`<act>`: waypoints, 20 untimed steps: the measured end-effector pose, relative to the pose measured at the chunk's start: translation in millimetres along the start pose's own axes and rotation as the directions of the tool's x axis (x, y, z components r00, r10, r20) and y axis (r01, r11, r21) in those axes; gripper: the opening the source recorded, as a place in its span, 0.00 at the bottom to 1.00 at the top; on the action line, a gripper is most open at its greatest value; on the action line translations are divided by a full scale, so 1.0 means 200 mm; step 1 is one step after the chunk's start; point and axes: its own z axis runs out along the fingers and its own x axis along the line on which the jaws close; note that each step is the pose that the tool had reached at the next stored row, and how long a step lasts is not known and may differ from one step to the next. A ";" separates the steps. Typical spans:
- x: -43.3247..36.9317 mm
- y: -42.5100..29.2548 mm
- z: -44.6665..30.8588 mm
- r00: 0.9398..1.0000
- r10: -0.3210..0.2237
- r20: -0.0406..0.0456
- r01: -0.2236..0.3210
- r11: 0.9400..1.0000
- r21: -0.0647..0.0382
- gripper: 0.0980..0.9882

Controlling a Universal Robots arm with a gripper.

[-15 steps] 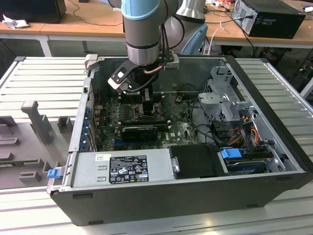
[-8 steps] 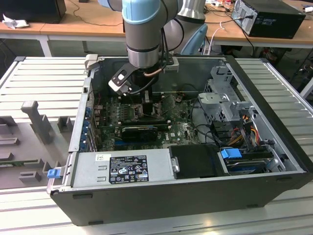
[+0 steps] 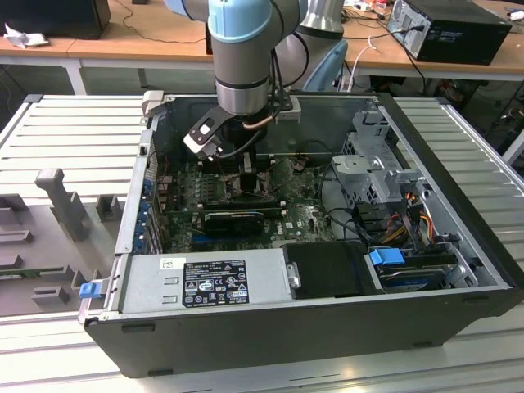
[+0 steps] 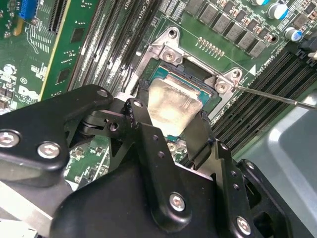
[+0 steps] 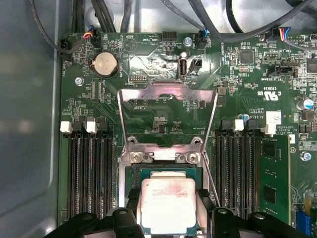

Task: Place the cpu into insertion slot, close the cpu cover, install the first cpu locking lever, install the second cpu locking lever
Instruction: 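Place the cpu into insertion slot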

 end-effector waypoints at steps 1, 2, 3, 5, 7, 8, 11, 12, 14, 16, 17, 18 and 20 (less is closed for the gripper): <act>0.000 0.000 0.005 1.000 0.001 0.000 -0.001 1.000 0.000 0.48; 0.000 -0.001 0.011 1.000 0.001 0.001 -0.001 1.000 0.001 0.48; 0.000 -0.002 0.014 1.000 0.001 0.001 -0.001 1.000 0.001 0.48; 0.000 -0.002 0.016 1.000 0.001 0.001 -0.001 1.000 0.001 0.48; 0.001 -0.002 0.017 1.000 0.001 0.000 -0.001 1.000 0.001 0.48; 0.001 -0.002 0.017 1.000 0.001 0.000 -0.001 1.000 0.001 0.48; 0.002 -0.001 0.019 1.000 0.001 0.000 -0.001 1.000 0.000 0.57; 0.001 -0.001 0.018 1.000 0.001 0.000 -0.001 1.000 0.001 0.57; 0.003 0.000 0.018 1.000 0.001 -0.002 -0.001 1.000 0.001 0.57; 0.008 0.003 0.018 1.000 0.001 -0.003 -0.001 1.000 0.001 0.57; 0.010 0.004 0.018 1.000 0.002 -0.005 -0.002 1.000 0.001 0.57; 0.011 0.004 0.019 1.000 0.002 -0.008 -0.002 1.000 0.001 0.57; 0.012 0.005 0.018 1.000 0.002 -0.010 -0.002 1.000 0.001 0.57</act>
